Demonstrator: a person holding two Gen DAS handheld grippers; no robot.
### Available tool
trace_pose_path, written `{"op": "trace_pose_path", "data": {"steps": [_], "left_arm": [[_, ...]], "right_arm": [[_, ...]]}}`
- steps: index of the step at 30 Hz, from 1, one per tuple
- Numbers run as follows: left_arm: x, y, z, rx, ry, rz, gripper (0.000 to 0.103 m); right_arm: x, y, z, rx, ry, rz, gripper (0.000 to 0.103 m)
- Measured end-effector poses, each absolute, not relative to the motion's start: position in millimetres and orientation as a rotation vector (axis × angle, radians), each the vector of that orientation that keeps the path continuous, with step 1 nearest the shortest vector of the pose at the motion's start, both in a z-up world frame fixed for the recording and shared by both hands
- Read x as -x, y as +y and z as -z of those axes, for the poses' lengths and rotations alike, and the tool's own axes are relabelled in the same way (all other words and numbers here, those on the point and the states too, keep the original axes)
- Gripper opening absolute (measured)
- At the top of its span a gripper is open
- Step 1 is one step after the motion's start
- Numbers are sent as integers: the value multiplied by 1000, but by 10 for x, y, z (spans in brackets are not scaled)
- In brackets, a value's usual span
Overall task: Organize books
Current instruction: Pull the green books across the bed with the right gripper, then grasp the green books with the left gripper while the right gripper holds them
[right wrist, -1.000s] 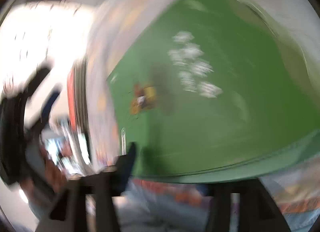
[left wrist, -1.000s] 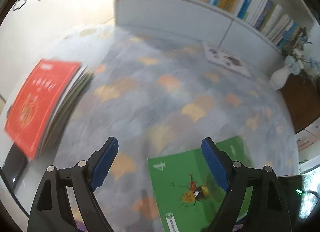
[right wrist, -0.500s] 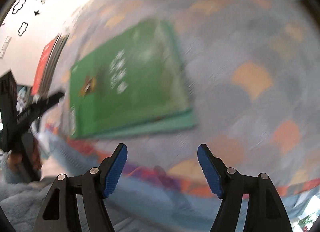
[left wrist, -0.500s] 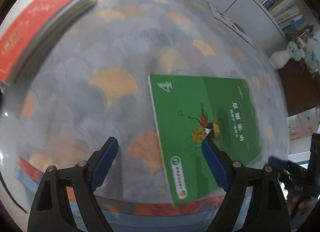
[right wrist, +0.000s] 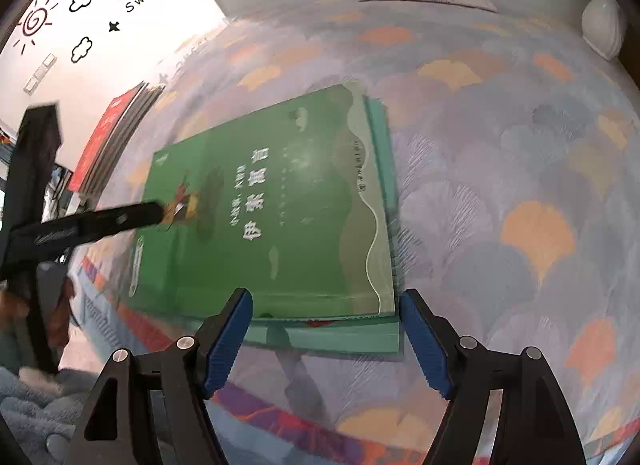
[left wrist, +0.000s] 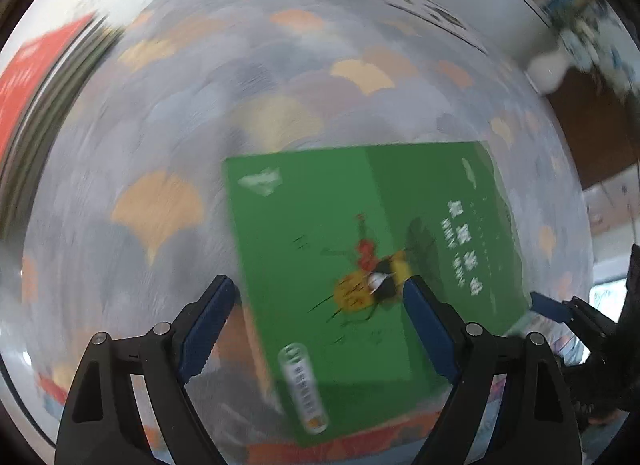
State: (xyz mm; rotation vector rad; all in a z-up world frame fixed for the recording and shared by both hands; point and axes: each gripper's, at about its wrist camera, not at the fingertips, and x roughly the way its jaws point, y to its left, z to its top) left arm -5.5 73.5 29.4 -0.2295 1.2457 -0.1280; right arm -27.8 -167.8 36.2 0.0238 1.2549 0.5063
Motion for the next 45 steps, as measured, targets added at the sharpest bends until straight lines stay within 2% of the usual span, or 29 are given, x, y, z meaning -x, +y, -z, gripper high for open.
{"op": "trace_pose_path", "data": {"steps": [4, 13, 17, 29, 34, 39, 41, 45], "left_arm": [[-242, 581, -267, 136, 1265, 140, 88], [-1056, 447, -268, 143, 1261, 157, 89], [-1335, 160, -230, 21, 1273, 215, 98], [-1478, -818, -251, -204, 1185, 418, 99], [-1394, -361, -457, -12, 1201, 382, 98], [-1003, 266, -734, 244, 1126, 282, 98], [-739, 475, -687, 324, 1133, 266, 99], [-304, 591, -402, 375, 1203, 248, 99]], "right_arm": [[442, -1571, -419, 46, 1267, -543, 75], [789, -1164, -371, 140, 1297, -732, 76], [890, -937, -371, 190, 1291, -864, 76], [894, -451, -353, 161, 1282, -1069, 73], [906, -530, -547, 220, 1183, -1037, 74], [694, -1092, -704, 31, 1139, -933, 75], [582, -1382, -705, -59, 1124, -845, 78], [372, -1854, -593, -179, 1127, -655, 79]]}}
